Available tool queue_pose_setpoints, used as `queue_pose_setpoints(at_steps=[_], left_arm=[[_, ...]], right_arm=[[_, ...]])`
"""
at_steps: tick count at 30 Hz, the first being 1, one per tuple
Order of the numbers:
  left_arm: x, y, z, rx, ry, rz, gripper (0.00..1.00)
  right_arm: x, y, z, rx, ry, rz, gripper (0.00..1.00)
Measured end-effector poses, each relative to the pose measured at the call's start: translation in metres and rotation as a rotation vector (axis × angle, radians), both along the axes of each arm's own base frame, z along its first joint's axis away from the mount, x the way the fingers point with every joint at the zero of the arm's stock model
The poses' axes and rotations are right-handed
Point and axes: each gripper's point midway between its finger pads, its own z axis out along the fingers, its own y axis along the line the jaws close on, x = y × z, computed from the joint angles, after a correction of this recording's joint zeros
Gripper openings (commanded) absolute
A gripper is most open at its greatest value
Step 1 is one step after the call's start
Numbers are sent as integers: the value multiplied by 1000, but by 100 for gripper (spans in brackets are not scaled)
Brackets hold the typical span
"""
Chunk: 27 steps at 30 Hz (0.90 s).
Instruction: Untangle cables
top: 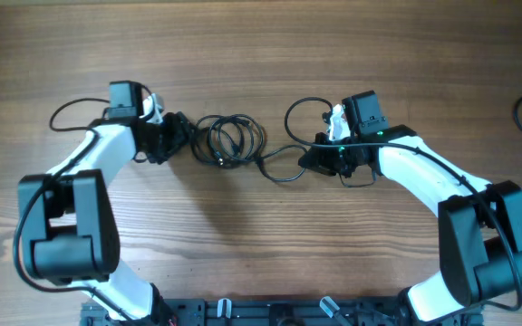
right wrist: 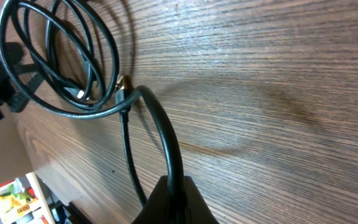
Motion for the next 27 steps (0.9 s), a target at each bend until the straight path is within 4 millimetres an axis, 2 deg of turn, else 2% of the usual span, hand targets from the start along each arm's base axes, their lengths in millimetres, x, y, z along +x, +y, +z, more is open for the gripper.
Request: queue_pose_setpoints(at_steps=[3, 4, 7, 9, 11, 13, 16, 17, 20, 22, 24, 27], left_arm=[[4, -18, -2, 15, -14, -26, 66], [5, -24, -3, 16, -17, -32, 54], [10, -29, -8, 26, -9, -11, 35], [12, -26, -11, 41, 1, 13, 13], [13, -22, -14, 64, 6, 32, 5], [13, -18, -17, 86, 10, 41, 4], [13, -15, -17, 109, 16, 51, 4], [12, -12, -17, 125, 28, 58, 4], [5, 12, -16, 175, 97, 108, 4], [-4, 42, -15, 199, 159, 178, 4], [-7, 69, -15, 204, 184, 249, 4], [-16, 103, -18, 172, 221, 344, 4]], right_arm=[[-1, -1, -1, -11, 4, -2, 5], [-1, -2, -2, -14, 6, -3, 5], [-1, -2, -2, -17, 6, -4, 5], [-1, -3, -3, -22, 1, -2, 4], [-1, -4, -4, -32, -10, 8, 4], [-3, -10, -9, -73, -5, 11, 4], [-10, -35, -20, -173, 45, -28, 4], [-12, -49, -24, -197, 80, -59, 4], [-22, -89, -29, -246, 191, -158, 4], [-25, -110, -24, -267, 236, -183, 4], [-13, -119, -8, -273, 218, -188, 4], [10, -122, 11, -269, 147, -188, 5]])
